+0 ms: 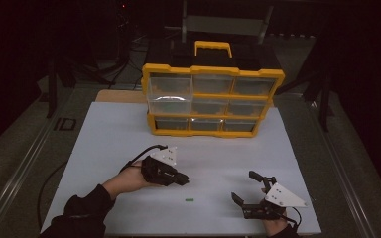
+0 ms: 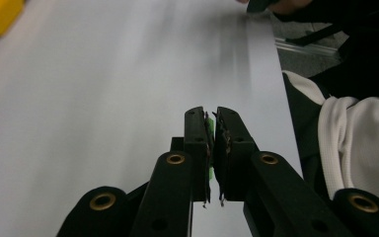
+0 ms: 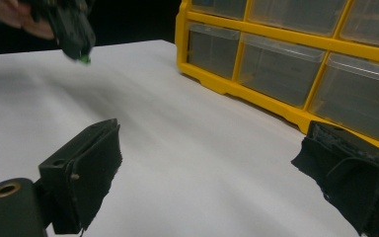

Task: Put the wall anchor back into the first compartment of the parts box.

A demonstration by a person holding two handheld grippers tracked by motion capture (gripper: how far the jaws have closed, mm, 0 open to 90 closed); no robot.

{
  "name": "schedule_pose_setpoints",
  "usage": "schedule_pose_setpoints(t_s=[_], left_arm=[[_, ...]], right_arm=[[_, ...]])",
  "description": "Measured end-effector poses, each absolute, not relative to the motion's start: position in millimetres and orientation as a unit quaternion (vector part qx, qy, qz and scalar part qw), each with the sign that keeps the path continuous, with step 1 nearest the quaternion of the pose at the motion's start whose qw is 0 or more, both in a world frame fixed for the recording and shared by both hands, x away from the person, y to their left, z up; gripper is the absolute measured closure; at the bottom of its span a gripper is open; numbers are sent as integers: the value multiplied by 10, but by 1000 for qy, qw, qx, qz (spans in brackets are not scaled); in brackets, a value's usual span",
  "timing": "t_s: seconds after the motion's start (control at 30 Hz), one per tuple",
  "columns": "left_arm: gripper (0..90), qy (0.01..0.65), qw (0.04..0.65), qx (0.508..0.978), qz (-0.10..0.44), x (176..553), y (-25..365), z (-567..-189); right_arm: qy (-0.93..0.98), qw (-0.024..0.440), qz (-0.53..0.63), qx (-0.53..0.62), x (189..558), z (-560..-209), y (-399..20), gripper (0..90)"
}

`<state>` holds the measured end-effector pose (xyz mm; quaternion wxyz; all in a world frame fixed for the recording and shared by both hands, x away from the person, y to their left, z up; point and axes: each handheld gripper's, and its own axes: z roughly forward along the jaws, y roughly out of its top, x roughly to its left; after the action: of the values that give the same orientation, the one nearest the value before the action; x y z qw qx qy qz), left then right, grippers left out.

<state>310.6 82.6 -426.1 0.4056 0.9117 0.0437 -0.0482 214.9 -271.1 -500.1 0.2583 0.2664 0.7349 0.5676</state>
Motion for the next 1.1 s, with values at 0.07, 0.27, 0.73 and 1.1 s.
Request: schedule_pose_setpoints(t_s=[0.07,0.27,0.73,1.1], left_arm=[[834,43,410,910,-48,3111,855,-4150],[834,29,411,911,-31,3148,941,-3801],[834,13,438,899,20,3279,1135,-3047],[834,5,457,888,47,3371,1214,-2568]], right_arm=[[734,259,569,267,2151,-5000,-2713,80],[736,257,567,267,2152,-5004,-2711,80],[736,258,566,267,2156,-5009,-2711,80],[738,256,565,266,2161,-5016,-2705,80]])
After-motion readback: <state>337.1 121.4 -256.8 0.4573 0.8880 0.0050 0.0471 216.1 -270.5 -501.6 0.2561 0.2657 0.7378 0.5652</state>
